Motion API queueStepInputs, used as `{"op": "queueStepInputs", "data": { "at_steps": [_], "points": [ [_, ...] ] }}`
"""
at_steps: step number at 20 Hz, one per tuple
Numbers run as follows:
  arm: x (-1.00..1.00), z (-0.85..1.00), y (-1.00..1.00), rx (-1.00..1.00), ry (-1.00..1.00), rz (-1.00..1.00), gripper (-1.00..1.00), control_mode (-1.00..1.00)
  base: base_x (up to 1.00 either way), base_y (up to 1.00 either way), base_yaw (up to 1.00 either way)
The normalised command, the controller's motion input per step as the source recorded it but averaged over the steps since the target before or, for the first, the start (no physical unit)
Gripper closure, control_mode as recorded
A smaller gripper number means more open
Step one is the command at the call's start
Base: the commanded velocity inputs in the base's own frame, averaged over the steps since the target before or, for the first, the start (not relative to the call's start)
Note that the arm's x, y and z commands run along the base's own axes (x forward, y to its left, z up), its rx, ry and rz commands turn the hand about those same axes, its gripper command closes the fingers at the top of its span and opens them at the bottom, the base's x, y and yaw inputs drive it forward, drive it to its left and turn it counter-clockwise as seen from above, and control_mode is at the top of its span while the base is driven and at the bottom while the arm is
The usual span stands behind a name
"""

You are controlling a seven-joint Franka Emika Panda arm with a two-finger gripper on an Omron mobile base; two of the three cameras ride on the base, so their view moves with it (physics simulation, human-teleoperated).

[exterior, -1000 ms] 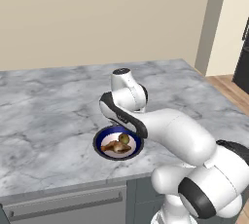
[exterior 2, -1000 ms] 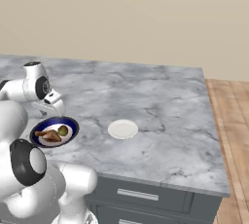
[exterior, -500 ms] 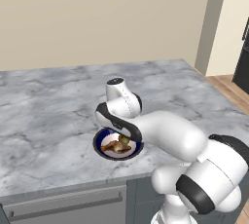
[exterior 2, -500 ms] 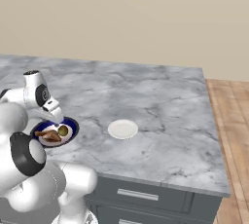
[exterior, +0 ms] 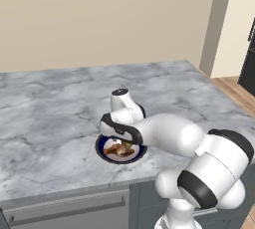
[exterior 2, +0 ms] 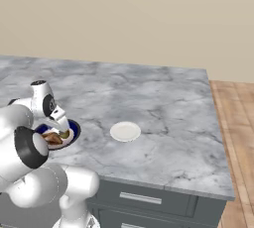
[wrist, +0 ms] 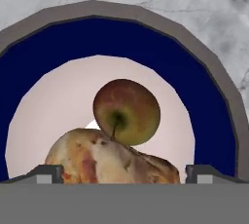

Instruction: Remove the apple from the bowl and place it on the small plate. Then place the bowl with only the chicken drumstick in the microwave, close the door, and press the start button to microwave the chicken drumstick.

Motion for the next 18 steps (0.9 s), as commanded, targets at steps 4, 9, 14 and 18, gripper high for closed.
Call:
{"op": "queueStepInputs", "data": {
  "at_steps": [4,9,14,18],
  "points": [
    [0.3,-0.17,-0.14,0.04,0.0,0.0,-1.0,-1.0,0.0,0.0,0.0],
    [0.05,-0.21,-0.07,0.01,0.0,0.0,-1.0,-1.0,0.0,0.0,0.0],
    [0.0,-0.18,-0.02,0.0,0.0,0.0,-1.0,-1.0,0.0,0.0,0.0],
    [0.0,-0.17,-0.02,0.0,0.0,0.0,-1.0,-1.0,0.0,0.0,0.0]
  ]
}}
